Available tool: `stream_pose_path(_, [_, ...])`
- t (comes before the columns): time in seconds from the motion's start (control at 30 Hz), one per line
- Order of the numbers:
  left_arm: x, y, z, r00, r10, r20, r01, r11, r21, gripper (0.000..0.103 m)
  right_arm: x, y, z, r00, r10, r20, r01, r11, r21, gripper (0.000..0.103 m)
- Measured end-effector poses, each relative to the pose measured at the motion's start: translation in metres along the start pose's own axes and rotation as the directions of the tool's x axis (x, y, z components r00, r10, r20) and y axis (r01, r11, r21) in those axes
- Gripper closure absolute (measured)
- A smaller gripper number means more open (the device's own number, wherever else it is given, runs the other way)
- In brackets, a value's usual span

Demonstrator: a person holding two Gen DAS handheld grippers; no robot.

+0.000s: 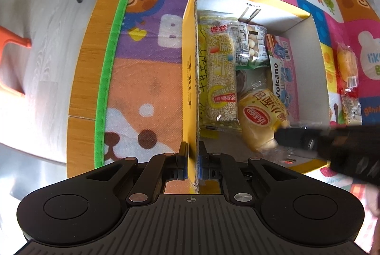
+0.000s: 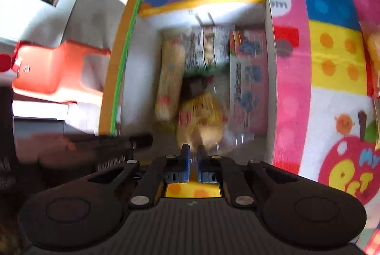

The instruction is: Organize objects

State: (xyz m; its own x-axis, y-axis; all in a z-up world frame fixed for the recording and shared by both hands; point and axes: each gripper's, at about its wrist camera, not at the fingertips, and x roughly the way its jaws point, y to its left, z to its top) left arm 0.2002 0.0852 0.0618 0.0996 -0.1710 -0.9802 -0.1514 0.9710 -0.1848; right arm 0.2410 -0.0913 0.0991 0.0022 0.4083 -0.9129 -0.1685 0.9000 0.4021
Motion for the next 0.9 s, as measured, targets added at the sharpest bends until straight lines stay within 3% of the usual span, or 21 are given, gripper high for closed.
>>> stream_pose_path(0.13, [-0.001, 0.000, 0.000, 1.000, -0.002, 0.001, 0.002, 1.000, -0.007, 0.094, -0.010, -0.001, 0.007, 0.998, 0.037, 0.041, -0.037, 0.999, 0.002, 0.097])
stream_pose_path(0.3, [-0.002, 0.001, 0.000, 1.000, -0.004, 0.003, 0.004, 1.000, -0.009, 0.094, -0.018, -0.021, -0.008, 0.994, 0.106, -0.015, -0.103, 0.988, 0.111, 0.095])
stream_pose_path(0.33, [-0.002, 0.001, 0.000, 1.000, -0.004, 0.003, 0.004, 1.000, -0.007, 0.094, -0.018, -0.026, -0.012, 0.991, 0.129, -0.031, -0.123, 0.981, 0.153, 0.092])
stream_pose_path(0.4, [-0.001, 0.001, 0.000, 1.000, -0.004, 0.003, 0.004, 1.000, -0.004, 0.094, -0.013, -0.034, -0.017, 0.987, 0.153, -0.048, -0.138, 0.963, 0.233, 0.078])
stream_pose_path(0.53, [-0.002, 0.000, -0.001, 1.000, -0.002, 0.003, 0.002, 1.000, -0.001, 0.094, 0.006, -0.038, -0.011, 0.983, 0.179, -0.045, -0.152, 0.923, 0.353, 0.075])
stream_pose_path(0.7, [-0.003, 0.004, -0.003, 1.000, 0.006, 0.016, -0.006, 1.000, -0.011, 0.094, 0.019, -0.013, 0.007, 0.995, 0.084, -0.052, -0.069, 0.966, 0.249, 0.074])
stream_pose_path(0.8, [-0.004, 0.008, -0.004, 1.000, -0.003, 0.019, 0.004, 1.000, -0.027, 0.094, -0.006, 0.009, 0.016, 0.993, 0.097, 0.065, -0.104, 0.988, 0.112, 0.085])
stream_pose_path(0.9, [-0.004, 0.006, -0.005, 1.000, 0.004, 0.022, -0.003, 1.000, -0.023, 0.094, -0.025, 0.011, 0.026, 0.987, 0.108, 0.116, -0.119, 0.989, 0.087, 0.085])
